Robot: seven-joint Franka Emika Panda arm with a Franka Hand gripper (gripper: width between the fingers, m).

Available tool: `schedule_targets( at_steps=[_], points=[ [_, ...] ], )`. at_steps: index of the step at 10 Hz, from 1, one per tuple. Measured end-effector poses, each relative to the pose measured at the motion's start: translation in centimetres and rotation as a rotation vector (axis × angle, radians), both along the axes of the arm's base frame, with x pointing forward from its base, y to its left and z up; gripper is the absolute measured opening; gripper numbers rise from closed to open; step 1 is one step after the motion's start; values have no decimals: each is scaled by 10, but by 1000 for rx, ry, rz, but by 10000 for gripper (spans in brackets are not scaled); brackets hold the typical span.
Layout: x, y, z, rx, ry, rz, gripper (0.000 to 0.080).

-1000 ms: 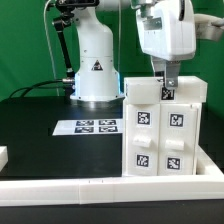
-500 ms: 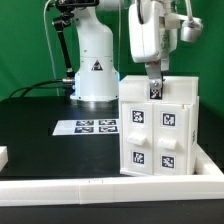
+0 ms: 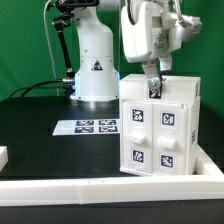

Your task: Assemble cabinet

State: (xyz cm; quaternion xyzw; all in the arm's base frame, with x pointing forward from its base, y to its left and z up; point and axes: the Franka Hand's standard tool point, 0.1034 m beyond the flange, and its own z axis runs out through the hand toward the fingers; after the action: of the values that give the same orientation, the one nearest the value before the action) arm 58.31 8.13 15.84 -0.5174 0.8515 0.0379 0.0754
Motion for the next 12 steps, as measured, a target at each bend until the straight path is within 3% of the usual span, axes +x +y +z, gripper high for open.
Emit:
schedule_targets(
  at_steps=[3, 4, 5, 6, 7, 9, 12],
  points=[
    [1, 1, 0, 18, -7, 1, 556],
    [0, 3, -1, 18, -8, 17, 645],
    [0, 4, 0, 19, -10, 29, 645],
    [2, 7, 6, 24, -19, 33, 768],
    [3, 11, 14, 31, -32, 37, 793],
    [8, 17, 29, 41, -58, 45, 798],
    [9, 18, 29, 40, -61, 53, 797]
  ],
)
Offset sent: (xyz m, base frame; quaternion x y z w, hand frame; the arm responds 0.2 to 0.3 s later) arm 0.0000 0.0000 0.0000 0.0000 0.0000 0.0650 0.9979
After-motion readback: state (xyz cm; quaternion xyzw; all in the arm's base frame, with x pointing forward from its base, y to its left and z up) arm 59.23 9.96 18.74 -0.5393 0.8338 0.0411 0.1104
